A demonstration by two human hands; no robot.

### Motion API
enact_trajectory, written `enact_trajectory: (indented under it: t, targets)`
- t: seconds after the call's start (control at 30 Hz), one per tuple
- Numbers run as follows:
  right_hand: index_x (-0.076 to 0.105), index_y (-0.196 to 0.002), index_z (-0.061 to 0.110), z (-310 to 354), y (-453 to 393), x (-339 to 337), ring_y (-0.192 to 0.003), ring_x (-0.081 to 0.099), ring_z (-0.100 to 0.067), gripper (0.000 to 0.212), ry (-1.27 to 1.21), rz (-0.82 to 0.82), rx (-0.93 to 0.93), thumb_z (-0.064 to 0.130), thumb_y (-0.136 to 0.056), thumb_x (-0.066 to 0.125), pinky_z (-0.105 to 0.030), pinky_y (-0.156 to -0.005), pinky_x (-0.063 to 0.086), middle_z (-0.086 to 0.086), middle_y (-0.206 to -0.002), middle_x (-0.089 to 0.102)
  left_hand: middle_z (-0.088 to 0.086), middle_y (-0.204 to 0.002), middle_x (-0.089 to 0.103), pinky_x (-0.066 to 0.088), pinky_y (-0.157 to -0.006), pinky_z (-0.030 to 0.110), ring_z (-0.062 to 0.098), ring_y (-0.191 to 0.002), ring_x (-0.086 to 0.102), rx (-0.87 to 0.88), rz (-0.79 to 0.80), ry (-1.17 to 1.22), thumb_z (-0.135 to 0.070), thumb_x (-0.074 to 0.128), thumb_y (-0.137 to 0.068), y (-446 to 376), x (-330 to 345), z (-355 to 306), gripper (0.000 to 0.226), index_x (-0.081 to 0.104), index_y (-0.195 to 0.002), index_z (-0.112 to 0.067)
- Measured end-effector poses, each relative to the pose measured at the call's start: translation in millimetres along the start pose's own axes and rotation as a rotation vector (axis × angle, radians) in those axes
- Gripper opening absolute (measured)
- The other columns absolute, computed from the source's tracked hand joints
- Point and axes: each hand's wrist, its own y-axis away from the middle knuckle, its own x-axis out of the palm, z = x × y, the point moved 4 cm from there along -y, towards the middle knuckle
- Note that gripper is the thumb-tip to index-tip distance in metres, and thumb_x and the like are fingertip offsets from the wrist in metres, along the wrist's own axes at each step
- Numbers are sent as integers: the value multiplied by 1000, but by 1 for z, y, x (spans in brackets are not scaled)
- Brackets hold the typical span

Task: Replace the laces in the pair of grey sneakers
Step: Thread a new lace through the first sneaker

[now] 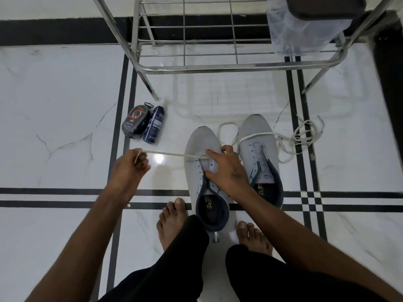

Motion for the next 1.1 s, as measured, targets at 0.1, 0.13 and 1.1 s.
enact_trajectory:
  t: [0.1,0.13,1.1]
  targets:
    - [49,-143,32,2,-2,-1,-126,43,-28,64,17,32,13,41,-84,72,-43,-99,48,-10,-136,37,11,-99,63,48,-80,36,25,-94,57,215,-303,-962,-25,54,-96,8,-8,13,20,65,-95,-8]
    - [50,-143,31,4,-3,0,-125,44,-29,63,14,42,11,42,-84,72,-44,-99,49,-11,-135,37,12,-112,61,48,-87,40,27,-101,56,382,-338,-1175,-25,59,-94,12,7,13,22,65,-107,-9]
    - [47,-144,33,2,-7,-6,-117,46,-31,63,215,39,13,50,-86,65,-39,-99,46,-12,-125,45,5,-109,64,49,-79,36,26,-99,57,780,113,-1437,-24,69,-90,10,84,14,21,70,-109,-15]
